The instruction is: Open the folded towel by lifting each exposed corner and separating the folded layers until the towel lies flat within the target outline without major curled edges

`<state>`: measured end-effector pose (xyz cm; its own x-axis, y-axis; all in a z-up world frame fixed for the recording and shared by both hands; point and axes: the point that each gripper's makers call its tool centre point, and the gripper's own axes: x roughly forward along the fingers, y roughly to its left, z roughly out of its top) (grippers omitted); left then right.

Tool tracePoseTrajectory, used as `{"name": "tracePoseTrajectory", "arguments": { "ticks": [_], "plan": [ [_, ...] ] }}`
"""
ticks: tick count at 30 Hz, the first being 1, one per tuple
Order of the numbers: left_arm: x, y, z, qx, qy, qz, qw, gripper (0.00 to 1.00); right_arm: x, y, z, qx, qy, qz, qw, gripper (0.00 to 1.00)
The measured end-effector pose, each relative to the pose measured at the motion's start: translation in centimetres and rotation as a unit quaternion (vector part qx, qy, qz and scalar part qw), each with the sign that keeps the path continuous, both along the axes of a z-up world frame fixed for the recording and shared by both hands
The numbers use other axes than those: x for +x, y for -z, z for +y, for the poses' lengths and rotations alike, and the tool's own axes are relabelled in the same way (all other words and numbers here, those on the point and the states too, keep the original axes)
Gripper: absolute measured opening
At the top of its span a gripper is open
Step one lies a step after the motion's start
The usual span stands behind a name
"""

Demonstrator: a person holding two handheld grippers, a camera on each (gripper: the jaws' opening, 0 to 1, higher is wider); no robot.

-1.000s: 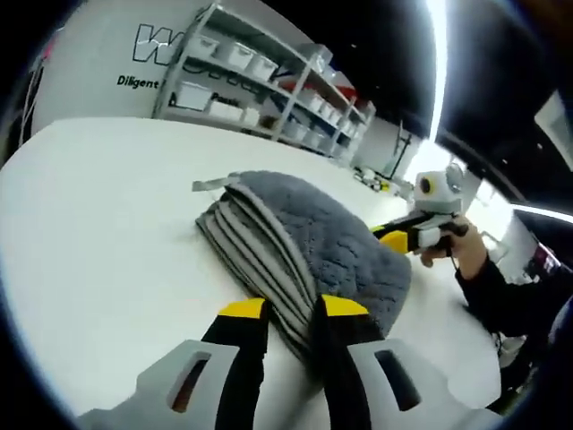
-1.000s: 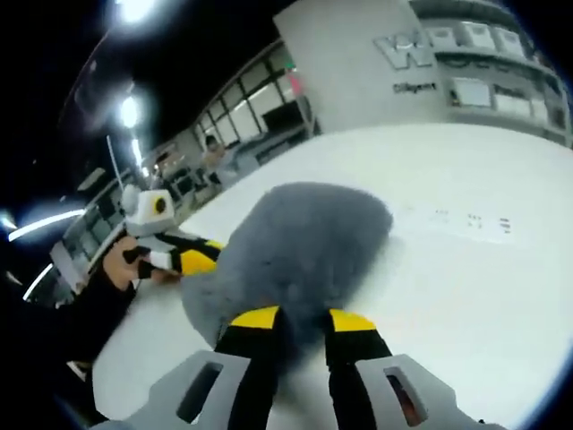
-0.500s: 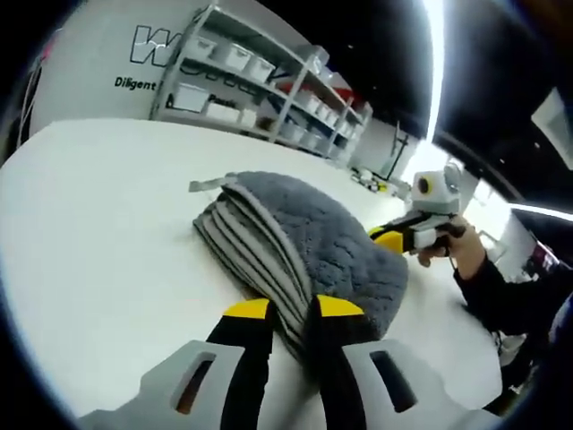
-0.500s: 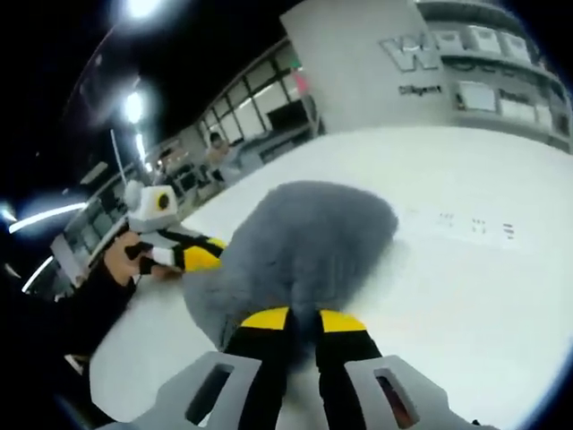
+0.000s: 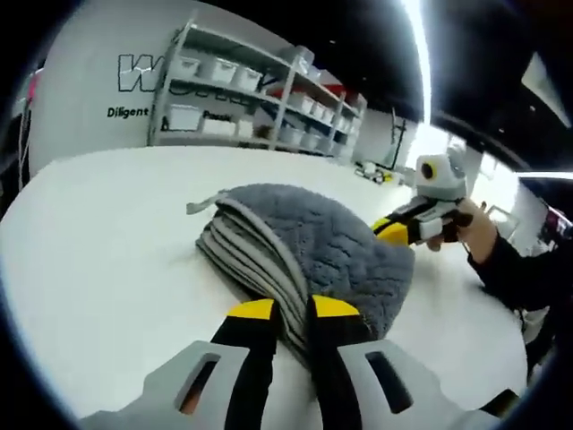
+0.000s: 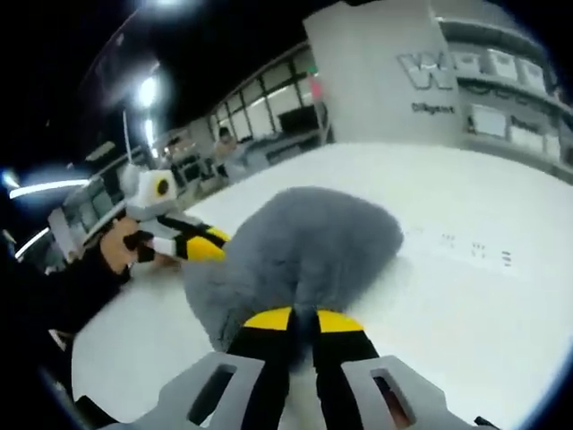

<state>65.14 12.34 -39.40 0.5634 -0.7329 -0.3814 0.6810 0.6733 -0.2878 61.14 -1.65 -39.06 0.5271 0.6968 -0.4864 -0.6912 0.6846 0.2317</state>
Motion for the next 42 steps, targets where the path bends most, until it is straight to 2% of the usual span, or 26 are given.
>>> {"name": "tracePoseTrajectory", "arguments": {
  "ticks": [2, 5, 7, 9, 12, 15, 17, 19, 23, 26, 27, 29, 32, 42],
  "plan": [
    [-0.7, 0.0, -0.3, -0.024, -0.004, 0.016, 0.9996, 0.12, -0.1, 0.0, 0.0, 0.003, 0.0, 0.001, 1.0, 0.02],
    [-1.7, -0.2, -0.8, -0.052, -0.011, 0.023, 0.9983, 0.11, -0.3, 0.1, 0.0, 0.014, 0.006, 0.012, 0.9998, 0.02],
    [-1.9, -0.1, -0.9, -0.058, -0.014, 0.028, 0.9979, 0.1, -0.5, 0.2, 0.0, 0.027, 0.017, 0.03, 0.9991, 0.02],
    [-1.4, -0.2, -0.5, -0.061, -0.016, 0.03, 0.9976, 0.1, -0.6, 0.2, 0.0, 0.029, 0.017, 0.031, 0.999, 0.02],
    [-1.8, -0.1, -0.6, -0.069, -0.017, 0.036, 0.9968, 0.1, -0.8, 0.2, 0.0, 0.032, 0.018, 0.03, 0.9989, 0.01],
    [-2.3, 0.0, -0.6, -0.096, -0.026, 0.049, 0.9938, 0.09, -1.0, 0.1, 0.0, 0.033, 0.013, 0.039, 0.9986, 0.01],
    [-2.6, -0.1, -0.7, -0.111, -0.034, 0.052, 0.9919, 0.09, -0.9, 0.0, -0.2, 0.026, 0.012, 0.02, 0.9994, 0.01],
    [-2.8, -0.1, -0.9, -0.111, -0.039, 0.047, 0.9919, 0.09, -1.0, 0.0, -0.1, 0.044, 0.018, 0.026, 0.9985, 0.0],
    [-3.2, -0.1, -1.1, -0.119, -0.052, 0.049, 0.9903, 0.09, -1.0, -0.4, 0.0, 0.054, 0.025, 0.008, 0.9982, 0.0],
    [-3.3, -0.2, -1.1, -0.144, -0.054, 0.053, 0.9867, 0.07, -1.0, -0.5, -0.1, 0.056, 0.022, -0.004, 0.9982, 0.0],
    [-3.4, -0.6, -1.3, -0.163, -0.052, 0.053, 0.9838, 0.07, -1.0, -0.5, -0.1, 0.058, 0.022, -0.004, 0.9981, 0.0],
    [-3.6, -0.6, -1.5, -0.154, -0.043, 0.042, 0.9862, 0.07, -0.9, -0.5, -0.3, 0.047, 0.024, -0.011, 0.9985, 0.0],
    [-3.8, -0.8, -1.7, -0.152, -0.044, 0.042, 0.9864, 0.06, -1.2, -0.5, -0.1, 0.05, 0.017, -0.002, 0.9986, 0.0],
    [-4.3, -1.5, -1.9, -0.172, -0.015, 0.019, 0.9848, 0.05, -1.2, -0.3, -0.2, 0.051, 0.01, 0.002, 0.9986, 0.0]
  ]
}}
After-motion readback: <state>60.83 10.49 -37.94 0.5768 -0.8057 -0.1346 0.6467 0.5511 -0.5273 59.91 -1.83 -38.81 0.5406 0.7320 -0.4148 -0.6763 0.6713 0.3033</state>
